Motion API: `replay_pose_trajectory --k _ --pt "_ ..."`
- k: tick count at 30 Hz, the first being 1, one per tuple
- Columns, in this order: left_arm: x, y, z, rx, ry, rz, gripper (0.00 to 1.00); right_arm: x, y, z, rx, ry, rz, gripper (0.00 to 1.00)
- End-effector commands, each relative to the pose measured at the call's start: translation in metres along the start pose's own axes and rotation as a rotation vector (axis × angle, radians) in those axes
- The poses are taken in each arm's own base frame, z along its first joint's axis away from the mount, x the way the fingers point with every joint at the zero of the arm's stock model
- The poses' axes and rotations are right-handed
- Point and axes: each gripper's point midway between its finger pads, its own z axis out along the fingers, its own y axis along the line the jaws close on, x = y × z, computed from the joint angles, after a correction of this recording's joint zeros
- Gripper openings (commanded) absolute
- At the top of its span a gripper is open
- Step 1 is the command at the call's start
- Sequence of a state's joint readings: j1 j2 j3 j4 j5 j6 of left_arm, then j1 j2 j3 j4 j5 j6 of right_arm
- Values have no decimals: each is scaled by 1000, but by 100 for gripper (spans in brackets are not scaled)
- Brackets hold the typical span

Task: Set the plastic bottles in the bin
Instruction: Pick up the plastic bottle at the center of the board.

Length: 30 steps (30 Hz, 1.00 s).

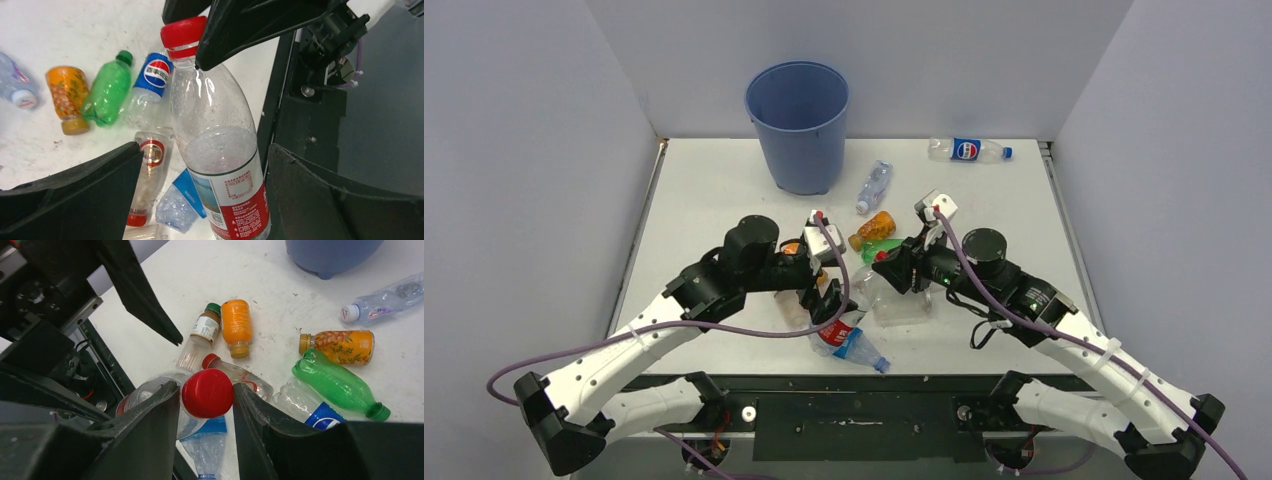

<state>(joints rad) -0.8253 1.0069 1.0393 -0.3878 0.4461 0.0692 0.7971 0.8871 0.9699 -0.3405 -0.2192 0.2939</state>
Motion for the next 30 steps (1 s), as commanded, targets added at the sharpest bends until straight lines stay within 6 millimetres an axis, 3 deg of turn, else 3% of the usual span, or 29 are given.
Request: replay_pose_trajectory --k 1,5,13,20,24,30 --pt "-26 -14 -6 61 -48 30 96 -33 16 -1 -33 -94 -81 5" --pt "-31 -23 -3 115 -62 12 96 -42 24 -3 -48 -120 -105 5" --pt "-19 -22 13 127 -61 -55 96 -61 36 -13 -94 -241 -111 5" --pt "-3 -29 22 171 -51 -58 96 -67 54 -21 -190 -311 -109 5" --pt "-5 -36 21 212 -86 -45 100 -66 54 -16 -191 -305 -101 5" --pt "-12 -39 17 221 -118 -35 69 -65 61 -11 -231 -318 -85 5"
